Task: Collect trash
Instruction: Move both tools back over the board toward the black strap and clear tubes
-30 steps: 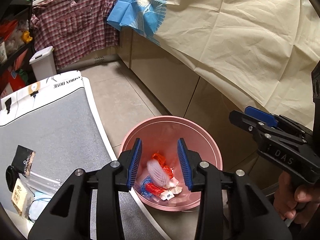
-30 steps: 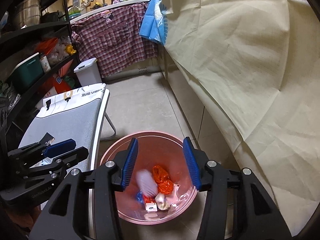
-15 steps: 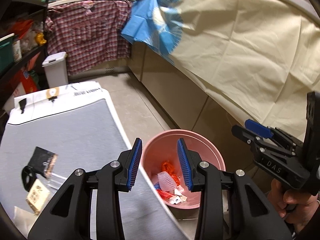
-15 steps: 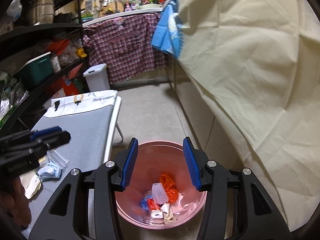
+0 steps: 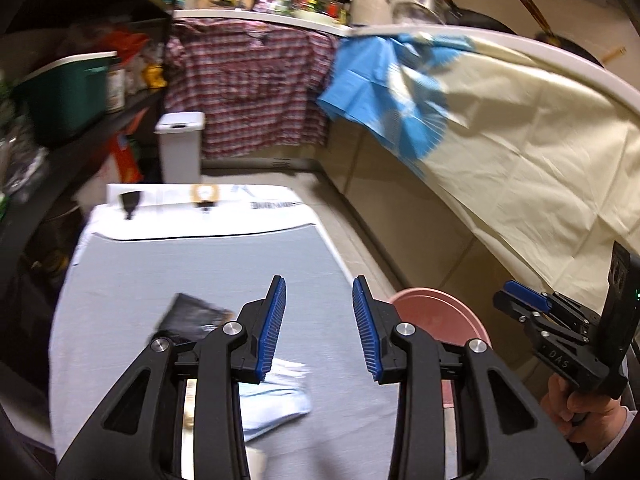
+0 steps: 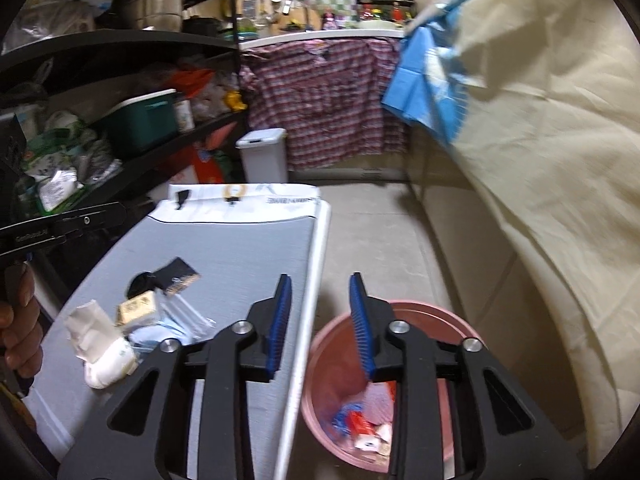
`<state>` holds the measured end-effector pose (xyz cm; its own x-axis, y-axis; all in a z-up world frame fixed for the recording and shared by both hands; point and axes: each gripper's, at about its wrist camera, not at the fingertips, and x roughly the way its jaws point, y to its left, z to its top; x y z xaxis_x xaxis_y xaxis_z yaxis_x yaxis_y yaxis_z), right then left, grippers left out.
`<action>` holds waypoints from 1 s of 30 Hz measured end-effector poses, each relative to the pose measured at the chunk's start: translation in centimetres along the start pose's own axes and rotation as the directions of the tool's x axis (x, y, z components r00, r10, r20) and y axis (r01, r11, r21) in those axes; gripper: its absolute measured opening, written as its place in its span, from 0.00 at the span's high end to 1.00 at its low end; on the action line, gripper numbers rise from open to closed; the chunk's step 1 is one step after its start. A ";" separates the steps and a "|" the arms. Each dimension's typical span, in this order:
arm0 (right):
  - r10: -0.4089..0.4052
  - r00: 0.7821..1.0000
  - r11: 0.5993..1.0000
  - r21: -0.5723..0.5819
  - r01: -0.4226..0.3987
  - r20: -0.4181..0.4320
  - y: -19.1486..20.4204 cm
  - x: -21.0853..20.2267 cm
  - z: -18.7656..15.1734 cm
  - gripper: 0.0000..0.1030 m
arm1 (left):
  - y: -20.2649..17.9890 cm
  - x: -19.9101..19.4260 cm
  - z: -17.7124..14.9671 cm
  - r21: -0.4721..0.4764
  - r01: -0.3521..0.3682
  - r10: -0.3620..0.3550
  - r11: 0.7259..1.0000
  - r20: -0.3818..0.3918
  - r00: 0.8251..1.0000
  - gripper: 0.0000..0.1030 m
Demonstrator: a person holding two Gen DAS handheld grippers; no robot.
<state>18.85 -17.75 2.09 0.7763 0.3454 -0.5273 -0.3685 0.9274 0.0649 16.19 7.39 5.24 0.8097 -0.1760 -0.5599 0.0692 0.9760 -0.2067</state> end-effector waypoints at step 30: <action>0.258 0.947 0.949 -0.131 -0.286 -0.194 13.5 12.7 -2.9 0.77 | 14.8 3.1 -4.7 -0.072 -0.150 0.135 0.986 -0.183 0.974 0.80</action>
<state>22.24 -1.30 -6.22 0.5406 0.5383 -0.6465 -0.6386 0.7628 0.1011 17.01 20.72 -3.33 0.6912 -0.0632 -0.7199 -0.0956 0.9794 -0.1778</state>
